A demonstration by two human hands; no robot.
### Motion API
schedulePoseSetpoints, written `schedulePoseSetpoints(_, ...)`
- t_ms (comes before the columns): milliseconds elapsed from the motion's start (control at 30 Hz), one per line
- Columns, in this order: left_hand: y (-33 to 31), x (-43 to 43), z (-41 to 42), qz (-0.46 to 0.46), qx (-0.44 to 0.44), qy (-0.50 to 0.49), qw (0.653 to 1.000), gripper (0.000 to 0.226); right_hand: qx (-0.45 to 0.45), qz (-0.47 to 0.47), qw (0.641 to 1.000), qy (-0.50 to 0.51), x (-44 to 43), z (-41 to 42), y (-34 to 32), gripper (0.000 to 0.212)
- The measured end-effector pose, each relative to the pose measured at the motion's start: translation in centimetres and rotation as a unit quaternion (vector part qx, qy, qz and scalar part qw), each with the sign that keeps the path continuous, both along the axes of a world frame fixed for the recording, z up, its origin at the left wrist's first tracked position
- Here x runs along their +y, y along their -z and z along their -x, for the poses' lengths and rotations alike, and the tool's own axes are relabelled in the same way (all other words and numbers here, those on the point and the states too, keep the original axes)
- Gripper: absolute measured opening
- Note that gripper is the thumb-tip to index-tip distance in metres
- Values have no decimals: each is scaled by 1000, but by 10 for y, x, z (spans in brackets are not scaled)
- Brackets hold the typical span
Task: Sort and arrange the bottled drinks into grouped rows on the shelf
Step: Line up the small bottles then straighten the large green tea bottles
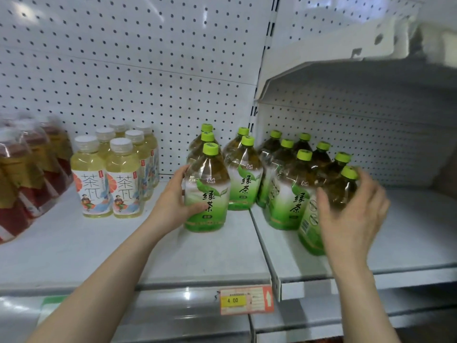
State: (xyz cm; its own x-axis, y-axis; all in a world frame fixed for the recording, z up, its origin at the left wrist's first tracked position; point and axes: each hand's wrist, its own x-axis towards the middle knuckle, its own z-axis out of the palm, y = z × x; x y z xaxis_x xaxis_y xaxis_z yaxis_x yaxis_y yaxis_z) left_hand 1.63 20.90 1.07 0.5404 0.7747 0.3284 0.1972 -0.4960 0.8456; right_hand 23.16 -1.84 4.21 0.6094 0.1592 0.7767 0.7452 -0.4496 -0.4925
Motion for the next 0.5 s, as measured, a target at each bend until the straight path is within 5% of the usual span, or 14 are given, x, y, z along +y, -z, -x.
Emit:
schedulePoseSetpoints(133, 2, 1, 2, 16, -1, 18, 1000, 96, 152, 112, 982, -31, -22, -22, 8, 100)
schedulePoseSetpoints(500, 2, -3, 1, 20, 12, 9, 1000, 101, 58, 137, 969, -197, 34, 53, 23, 104)
